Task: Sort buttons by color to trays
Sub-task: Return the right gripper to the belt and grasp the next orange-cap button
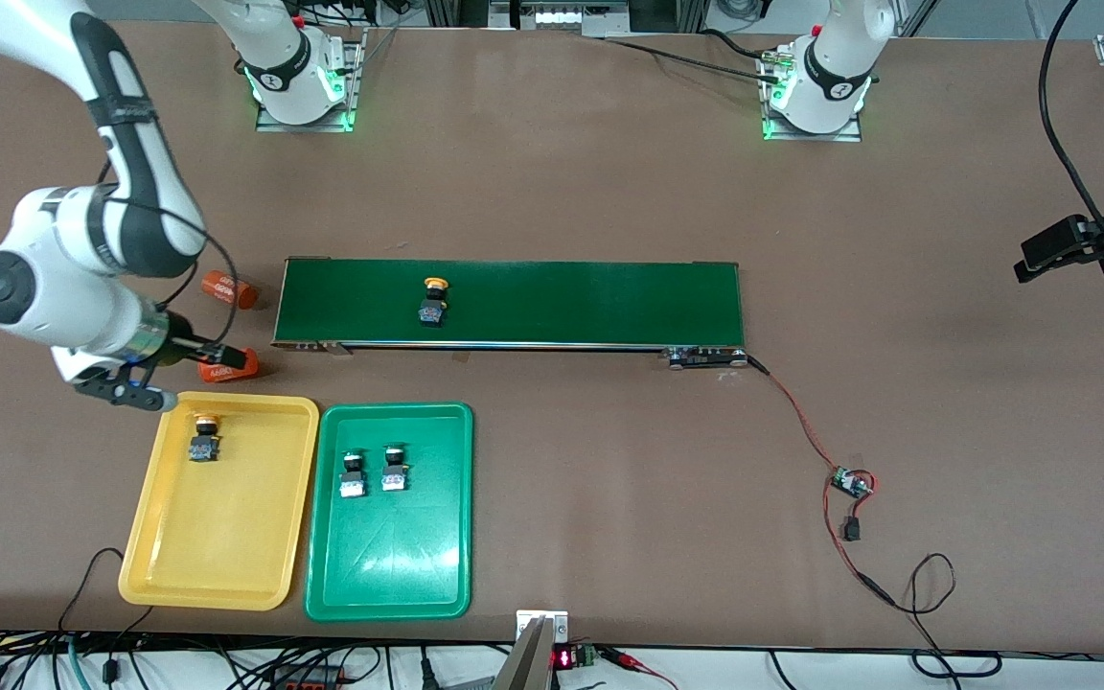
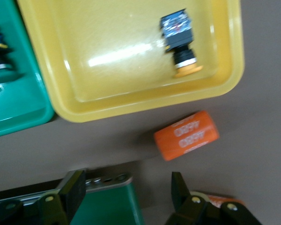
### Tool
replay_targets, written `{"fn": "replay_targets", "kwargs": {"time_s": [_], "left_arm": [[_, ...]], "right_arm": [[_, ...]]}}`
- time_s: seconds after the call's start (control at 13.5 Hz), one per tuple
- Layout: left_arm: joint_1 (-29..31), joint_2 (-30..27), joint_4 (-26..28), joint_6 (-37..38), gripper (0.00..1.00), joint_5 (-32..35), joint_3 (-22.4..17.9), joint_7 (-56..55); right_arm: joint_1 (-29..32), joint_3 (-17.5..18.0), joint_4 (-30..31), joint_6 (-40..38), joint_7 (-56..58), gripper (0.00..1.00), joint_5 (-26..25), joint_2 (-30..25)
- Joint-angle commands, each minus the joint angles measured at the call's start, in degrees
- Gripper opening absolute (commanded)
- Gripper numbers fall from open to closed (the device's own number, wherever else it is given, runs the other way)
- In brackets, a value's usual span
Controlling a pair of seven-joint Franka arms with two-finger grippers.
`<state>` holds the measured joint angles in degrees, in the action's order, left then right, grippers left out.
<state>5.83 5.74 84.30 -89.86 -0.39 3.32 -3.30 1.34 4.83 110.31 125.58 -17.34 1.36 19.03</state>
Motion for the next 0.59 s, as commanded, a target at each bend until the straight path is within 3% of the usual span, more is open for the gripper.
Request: {"fn": "replay_targets", "kwargs": {"time_s": [0.0, 0.52], "left_arm": [[0.1, -1.5, 1.6, 0.0, 1.00, -0.5, -0.1, 1.0], [0.1, -1.3, 1.5, -0.4, 1.00, -0.5, -0.2, 1.0]], "right_arm": [[-0.6, 3.4, 9.8, 5.8, -5.8, 0.83, 0.6, -6.8], [-10.2, 4.3, 14.3, 8.7, -19.6, 0.83, 0.3, -9.4]]}}
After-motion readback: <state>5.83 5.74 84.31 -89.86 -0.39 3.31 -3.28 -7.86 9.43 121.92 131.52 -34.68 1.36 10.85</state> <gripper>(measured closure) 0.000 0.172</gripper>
